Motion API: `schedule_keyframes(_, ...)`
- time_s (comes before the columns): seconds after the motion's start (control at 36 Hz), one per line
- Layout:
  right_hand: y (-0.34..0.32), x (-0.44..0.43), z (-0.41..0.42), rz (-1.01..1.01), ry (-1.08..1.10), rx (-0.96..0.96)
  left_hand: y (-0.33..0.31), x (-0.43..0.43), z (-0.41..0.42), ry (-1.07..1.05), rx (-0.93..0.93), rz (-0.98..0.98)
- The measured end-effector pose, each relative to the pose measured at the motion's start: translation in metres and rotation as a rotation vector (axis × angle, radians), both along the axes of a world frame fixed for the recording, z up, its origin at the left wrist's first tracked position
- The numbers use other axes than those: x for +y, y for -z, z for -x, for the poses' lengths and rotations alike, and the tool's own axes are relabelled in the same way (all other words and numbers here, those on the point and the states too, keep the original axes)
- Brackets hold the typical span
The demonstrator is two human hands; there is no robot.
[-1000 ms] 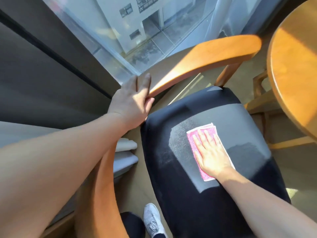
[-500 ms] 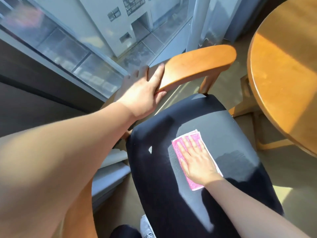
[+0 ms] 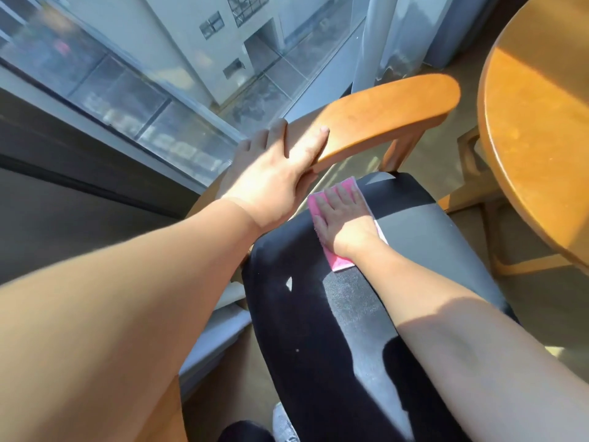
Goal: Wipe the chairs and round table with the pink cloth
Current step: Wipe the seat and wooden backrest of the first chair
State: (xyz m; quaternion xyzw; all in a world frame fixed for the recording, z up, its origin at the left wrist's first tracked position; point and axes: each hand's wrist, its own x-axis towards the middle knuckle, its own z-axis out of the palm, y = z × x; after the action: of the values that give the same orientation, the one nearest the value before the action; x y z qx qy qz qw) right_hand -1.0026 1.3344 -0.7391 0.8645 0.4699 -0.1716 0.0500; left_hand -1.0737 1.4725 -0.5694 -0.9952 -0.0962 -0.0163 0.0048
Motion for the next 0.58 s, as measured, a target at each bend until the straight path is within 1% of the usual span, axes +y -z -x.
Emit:
schedule_keyframes(0.08,-0.006,-0.022,0.003,-0.054,0.005,0.004,-0.003,-0.001,0.0,0.049,0.014,0.048)
schedule_keyframes(0.19,-0.011,-0.066,0.012,0.018,0.036,0.004,-0.005,-0.003,-0.002,0.096,0.035,0.071)
schedule_keyframes(0.31,-0.017,-0.121,0.027,-0.008,0.083,0.062,-0.009,-0.005,-0.003,0.153,0.057,0.081)
schedule_keyframes(0.44,-0.023,-0.182,0.047,0.011,0.149,0.105,-0.009,-0.005,-0.002,0.244,0.037,0.146)
schedule_keyframes(0.5,-0.022,-0.197,0.053,0.029,0.166,0.093,-0.01,-0.005,-0.002,0.266,0.04,0.146)
schedule_keyframes(0.58,-0.02,-0.202,0.056,0.005,0.184,0.066,-0.01,-0.006,-0.002,0.266,0.05,0.146)
